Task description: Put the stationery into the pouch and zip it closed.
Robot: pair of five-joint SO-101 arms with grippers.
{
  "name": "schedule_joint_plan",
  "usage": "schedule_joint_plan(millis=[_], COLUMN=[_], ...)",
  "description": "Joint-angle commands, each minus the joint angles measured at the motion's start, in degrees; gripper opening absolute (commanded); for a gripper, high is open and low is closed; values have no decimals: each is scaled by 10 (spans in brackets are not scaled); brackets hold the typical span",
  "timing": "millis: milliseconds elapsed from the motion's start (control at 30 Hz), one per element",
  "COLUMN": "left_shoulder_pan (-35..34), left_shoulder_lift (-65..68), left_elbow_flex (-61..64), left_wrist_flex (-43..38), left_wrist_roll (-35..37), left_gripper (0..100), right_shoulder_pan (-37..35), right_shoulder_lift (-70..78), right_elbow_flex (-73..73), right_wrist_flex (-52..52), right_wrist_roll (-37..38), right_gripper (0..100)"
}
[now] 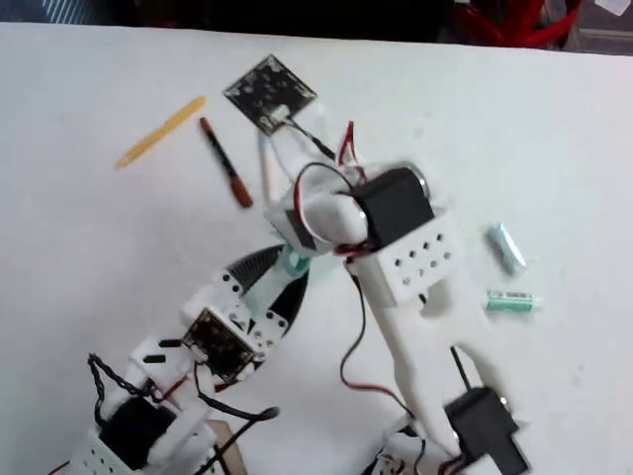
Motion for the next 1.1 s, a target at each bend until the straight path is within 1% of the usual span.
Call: schedule_joint_plan(millis=[0, 133, 333, 367, 467, 567, 667, 700, 767, 800, 933, 1000, 1067], left_shoulder_pan=[-3, -3, -3, -3, -3, -3, -3, -3, -3, -3, 2, 25, 58], left_shoulder_lift=[0, 0, 0, 0, -3, -4, -4, -4, -4, -4, -4, -4, -4], left_elbow_flex=[-2, -2, -2, -2, -4, -11, -9, -8, -4, -4, -4, -4, -4], left_wrist_flex=[-9, -9, -9, -9, -9, -16, -23, -20, -20, -20, -20, -8, 18], left_wrist_roll=[-4, -4, -4, -3, -2, -1, 7, 28, 79, 92, 89, 89, 84], left_gripper=[22, 22, 22, 22, 24, 46, 146, 177, 205, 207, 207, 206, 172], right_shoulder_pan=[0, 19, 92, 105, 123, 105, 68, 53, 24, 9, -28, -30, -29], right_shoulder_lift=[-31, -71, -120, -124, -129, -128, -127, -127, -127, -127, -127, -127, -127], right_elbow_flex=[101, 122, 47, 36, 15, 20, 37, 43, 55, 62, 83, 89, 91], right_wrist_flex=[11, 10, 9, 8, 7, -7, -19, -22, -22, -22, -17, -17, -17], right_wrist_roll=[76, 81, 76, 71, 20, -9, -20, -25, -29, -29, -25, -24, -24], right_gripper=[22, 15, 18, 18, 18, 18, 18, 18, 18, 18, 18, 18, 18])
